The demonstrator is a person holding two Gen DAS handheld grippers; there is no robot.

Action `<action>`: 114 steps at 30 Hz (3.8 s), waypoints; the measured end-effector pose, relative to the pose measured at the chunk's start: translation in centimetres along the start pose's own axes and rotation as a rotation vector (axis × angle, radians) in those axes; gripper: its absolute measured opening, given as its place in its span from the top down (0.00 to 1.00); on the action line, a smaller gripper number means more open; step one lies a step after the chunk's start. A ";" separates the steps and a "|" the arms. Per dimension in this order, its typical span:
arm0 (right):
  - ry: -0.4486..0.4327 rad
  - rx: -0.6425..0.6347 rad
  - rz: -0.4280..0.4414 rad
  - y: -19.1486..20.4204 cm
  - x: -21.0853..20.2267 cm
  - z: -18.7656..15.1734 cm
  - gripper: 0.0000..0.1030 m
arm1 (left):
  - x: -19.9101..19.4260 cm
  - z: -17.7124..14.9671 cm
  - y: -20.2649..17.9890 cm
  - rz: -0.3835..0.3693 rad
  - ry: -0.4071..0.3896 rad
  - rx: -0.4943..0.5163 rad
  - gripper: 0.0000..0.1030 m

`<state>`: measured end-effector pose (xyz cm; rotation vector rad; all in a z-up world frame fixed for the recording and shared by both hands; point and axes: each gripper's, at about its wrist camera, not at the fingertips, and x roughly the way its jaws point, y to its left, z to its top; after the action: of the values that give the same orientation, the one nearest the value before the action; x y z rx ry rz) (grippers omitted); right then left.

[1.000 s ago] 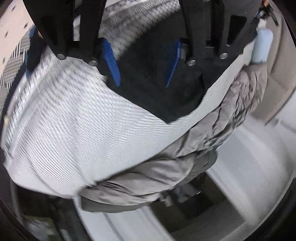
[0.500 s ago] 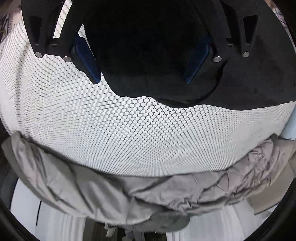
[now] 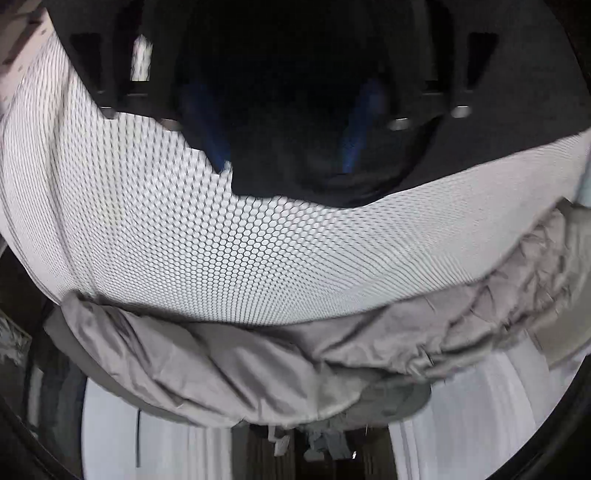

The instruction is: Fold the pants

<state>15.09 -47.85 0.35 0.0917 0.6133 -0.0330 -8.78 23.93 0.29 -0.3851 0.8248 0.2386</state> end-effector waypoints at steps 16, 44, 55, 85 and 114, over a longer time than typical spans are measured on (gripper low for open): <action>0.015 -0.148 0.131 6.0 -8.3 -15.2 0.04 | 2.1 -6.8 -18.5 -0.215 0.077 0.378 0.01; 0.113 -0.386 0.261 14.3 -3.7 -15.5 0.04 | 6.1 -7.3 -29.1 -0.305 0.193 0.569 0.01; 0.057 -0.376 -0.145 2.2 -1.6 -12.6 0.01 | 5.2 -5.3 -18.5 -0.194 0.108 0.494 0.01; 0.052 -0.319 -0.215 5.9 1.8 -9.3 0.01 | 7.1 -4.8 -20.1 -0.172 0.101 0.442 0.01; 0.097 -0.235 -0.193 3.4 2.4 -7.9 0.01 | 7.4 -2.2 -20.1 -0.063 0.120 0.406 0.01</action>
<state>12.75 -43.75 -7.23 -0.1946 0.7175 -0.1437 1.73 5.23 -1.82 -0.0436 0.9532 -0.0143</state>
